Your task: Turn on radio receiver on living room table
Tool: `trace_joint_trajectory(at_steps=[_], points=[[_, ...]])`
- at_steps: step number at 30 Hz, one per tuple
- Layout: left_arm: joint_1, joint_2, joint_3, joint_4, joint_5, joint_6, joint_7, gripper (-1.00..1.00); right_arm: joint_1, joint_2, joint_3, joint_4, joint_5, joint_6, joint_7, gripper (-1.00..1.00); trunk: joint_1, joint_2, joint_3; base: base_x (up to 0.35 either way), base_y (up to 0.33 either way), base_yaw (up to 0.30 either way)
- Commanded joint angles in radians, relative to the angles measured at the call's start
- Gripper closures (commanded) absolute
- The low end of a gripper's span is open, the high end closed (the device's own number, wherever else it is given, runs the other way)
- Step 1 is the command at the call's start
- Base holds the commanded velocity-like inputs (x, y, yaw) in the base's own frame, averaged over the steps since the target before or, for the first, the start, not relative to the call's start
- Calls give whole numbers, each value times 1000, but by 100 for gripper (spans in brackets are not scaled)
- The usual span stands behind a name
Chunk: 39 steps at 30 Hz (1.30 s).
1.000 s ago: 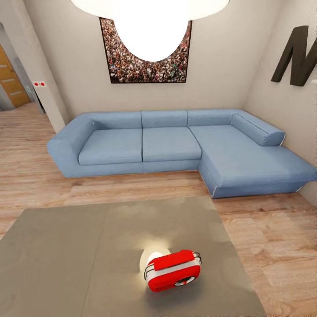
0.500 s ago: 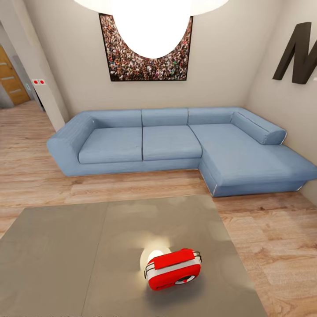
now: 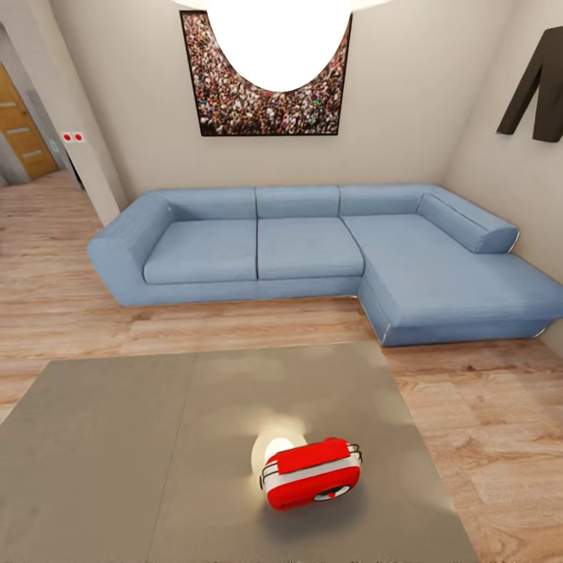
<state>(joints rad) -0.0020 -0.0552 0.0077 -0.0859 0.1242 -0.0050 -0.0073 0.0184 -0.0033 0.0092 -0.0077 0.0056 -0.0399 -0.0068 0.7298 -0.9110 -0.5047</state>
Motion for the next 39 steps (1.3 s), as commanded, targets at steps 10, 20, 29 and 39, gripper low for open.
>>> trace_joint_trajectory(at_steps=[10, 20, 29, 39], points=[[0, 0, 0, 0, 0, 0, 0, -100, 0, 0, 0, 0, -1, 0, 0, -100, 0, 0, -16, 0, 0, 5], [0, 0, 0, 0, 0, 0, 0, -100, 0, 0, 1, 0, -1, 0, 0, -100, 0, 0, -32, 0, 0, 0], [0, 0, 0, 0, 0, 0, 0, -100, 0, 0, 0, 0, -1, 0, -1, -100, 0, 0, -47, 0, 0, 0], [0, 0, 0, 0, 0, 0, 0, -100, 0, 0, 1, 0, -1, 0, -1, -100, 0, 0, -63, 0, 0, 67]])
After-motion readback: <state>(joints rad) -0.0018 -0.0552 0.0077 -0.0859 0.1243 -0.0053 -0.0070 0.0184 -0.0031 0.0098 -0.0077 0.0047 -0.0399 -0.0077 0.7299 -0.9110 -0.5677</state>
